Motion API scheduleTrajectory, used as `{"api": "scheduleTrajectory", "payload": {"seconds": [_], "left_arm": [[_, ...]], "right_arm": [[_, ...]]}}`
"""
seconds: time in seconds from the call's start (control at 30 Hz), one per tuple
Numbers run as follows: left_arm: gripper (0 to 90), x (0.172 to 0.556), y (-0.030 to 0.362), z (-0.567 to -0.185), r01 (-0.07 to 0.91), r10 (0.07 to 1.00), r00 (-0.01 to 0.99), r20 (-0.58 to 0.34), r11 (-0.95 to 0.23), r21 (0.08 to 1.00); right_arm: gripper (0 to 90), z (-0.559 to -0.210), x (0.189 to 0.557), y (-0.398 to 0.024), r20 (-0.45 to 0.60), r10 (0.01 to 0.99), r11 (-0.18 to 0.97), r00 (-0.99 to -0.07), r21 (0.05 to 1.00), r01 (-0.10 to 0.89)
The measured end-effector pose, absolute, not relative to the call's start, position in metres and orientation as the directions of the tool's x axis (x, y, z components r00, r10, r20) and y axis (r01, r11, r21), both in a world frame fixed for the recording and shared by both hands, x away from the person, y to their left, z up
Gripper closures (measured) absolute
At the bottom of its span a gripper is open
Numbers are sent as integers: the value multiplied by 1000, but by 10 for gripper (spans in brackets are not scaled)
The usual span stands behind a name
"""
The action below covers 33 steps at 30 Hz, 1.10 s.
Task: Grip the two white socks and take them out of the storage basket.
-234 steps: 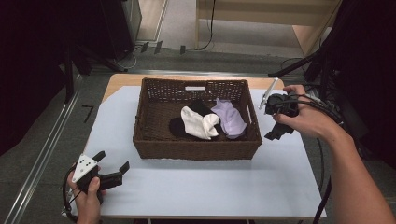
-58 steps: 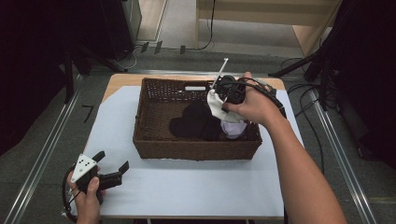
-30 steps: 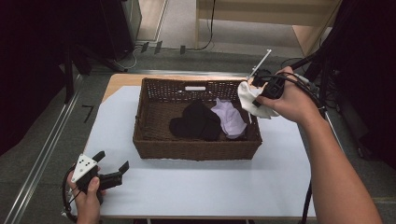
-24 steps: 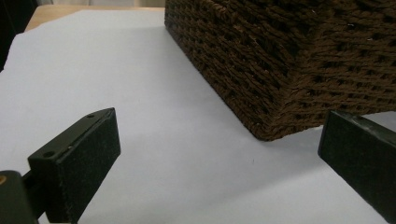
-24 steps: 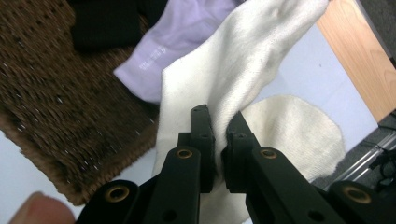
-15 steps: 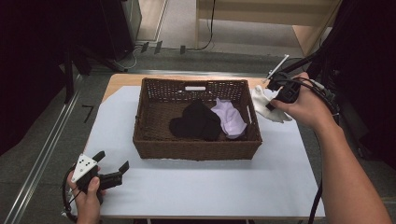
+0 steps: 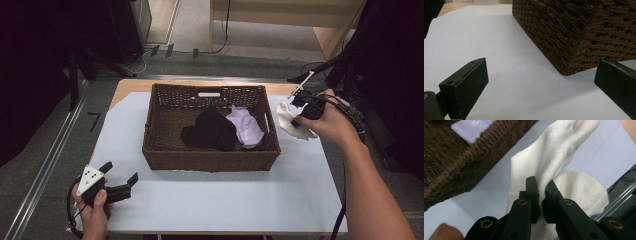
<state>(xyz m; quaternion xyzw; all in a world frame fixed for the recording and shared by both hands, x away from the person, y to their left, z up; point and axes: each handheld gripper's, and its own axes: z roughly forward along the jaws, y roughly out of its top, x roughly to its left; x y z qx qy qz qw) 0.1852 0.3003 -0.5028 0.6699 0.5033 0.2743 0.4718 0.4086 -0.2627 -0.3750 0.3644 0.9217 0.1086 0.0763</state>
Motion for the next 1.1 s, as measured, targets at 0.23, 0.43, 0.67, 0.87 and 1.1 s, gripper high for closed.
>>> {"api": "scheduleTrajectory", "payload": {"seconds": [0.23,0.43,0.67,0.87,1.1], "left_arm": [[0,185,300,-503,413,934,341,-109,-45,910],[0,185,300,-503,412,933,344,-107,-47,910],[0,185,301,-503,416,933,344,-106,-50,908],[0,185,300,-503,413,933,343,-107,-47,910],[0,185,300,-503,413,933,343,-107,-48,909]], "right_arm": [[847,-392,409,-272,-50,710,689,-702,254,679],[847,-409,408,-279,-44,718,681,-695,250,688],[845,-427,407,-286,-40,734,666,-678,235,707],[845,-437,405,-290,-55,738,663,-673,242,708],[824,-450,403,-297,-48,752,650,-658,225,726]]}}
